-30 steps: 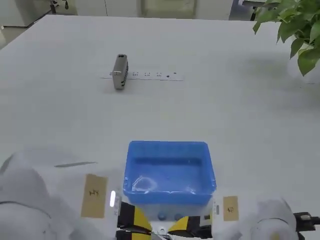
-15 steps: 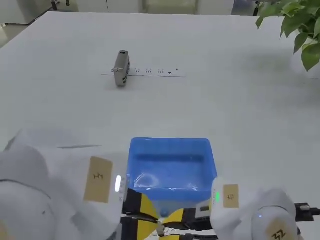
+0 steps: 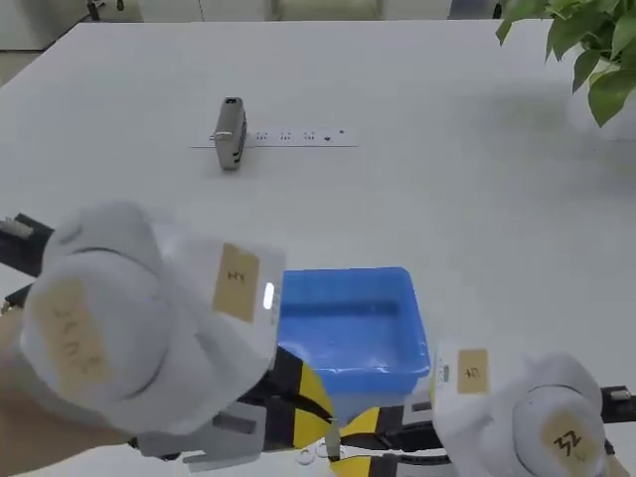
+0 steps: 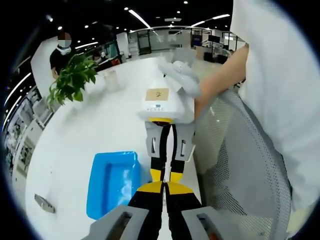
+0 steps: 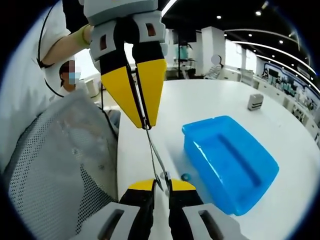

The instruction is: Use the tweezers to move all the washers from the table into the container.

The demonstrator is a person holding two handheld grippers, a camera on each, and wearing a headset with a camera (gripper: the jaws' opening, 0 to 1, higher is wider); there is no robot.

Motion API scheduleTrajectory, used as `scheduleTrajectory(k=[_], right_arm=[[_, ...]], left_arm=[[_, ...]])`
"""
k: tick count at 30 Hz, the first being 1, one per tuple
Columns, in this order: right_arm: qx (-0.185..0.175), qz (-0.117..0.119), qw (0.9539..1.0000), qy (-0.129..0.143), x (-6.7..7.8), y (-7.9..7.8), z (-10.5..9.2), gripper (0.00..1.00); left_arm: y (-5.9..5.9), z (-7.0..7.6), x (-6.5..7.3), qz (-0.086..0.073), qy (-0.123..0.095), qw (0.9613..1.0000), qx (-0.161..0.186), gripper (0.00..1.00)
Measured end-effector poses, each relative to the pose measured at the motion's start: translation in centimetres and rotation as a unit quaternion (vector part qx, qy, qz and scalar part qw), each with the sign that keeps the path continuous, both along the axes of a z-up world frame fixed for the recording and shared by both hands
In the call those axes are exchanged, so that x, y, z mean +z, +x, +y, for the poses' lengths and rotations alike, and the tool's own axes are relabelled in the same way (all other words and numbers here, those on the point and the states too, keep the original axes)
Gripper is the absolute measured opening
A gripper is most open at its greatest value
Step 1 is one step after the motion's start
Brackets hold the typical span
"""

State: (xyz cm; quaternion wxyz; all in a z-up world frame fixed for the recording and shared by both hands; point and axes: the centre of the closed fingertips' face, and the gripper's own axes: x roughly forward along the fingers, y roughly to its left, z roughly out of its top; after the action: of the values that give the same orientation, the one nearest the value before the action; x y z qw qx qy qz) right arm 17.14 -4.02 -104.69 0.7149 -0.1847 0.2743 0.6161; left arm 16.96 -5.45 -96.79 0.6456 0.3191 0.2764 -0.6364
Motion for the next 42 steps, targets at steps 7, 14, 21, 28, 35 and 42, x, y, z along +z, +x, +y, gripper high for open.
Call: scheduleTrajectory(k=[7,14,21,28,35,42], right_arm=[[-0.008,0.009,0.9999,0.007,0.1,0.1,-0.1,0.06],[-0.011,0.002,0.9999,0.001,0.2,0.0,-0.5,0.06],[-0.017,0.007,0.9998,0.004,-0.1,0.2,-0.5,0.06],[-0.019,0.01,0.9997,0.011,0.0,0.3,-0.3,0.06],[-0.012,0.004,0.9991,0.04,1.6,0.3,0.8,0.19],[-0.002,-0.006,0.9984,0.056,2.4,0.7,2.0,0.12]], left_arm=[[0.1,-0.3,0.0,0.007,-0.001,1.0,-0.002,0.0],[0.0,-0.3,0.2,0.008,-0.005,0.9999,-0.005,0.0],[0.0,-0.3,-0.1,0.004,0.002,1.0,-0.009,0.0],[0.1,0.0,-0.3,0.003,0.009,0.9999,-0.014,0.0],[0.1,0.2,-0.7,0.02,0.013,0.9997,-0.009,0.0],[0.5,-0.5,-0.9,0.03,0.001,0.9995,0.006,0.0]])
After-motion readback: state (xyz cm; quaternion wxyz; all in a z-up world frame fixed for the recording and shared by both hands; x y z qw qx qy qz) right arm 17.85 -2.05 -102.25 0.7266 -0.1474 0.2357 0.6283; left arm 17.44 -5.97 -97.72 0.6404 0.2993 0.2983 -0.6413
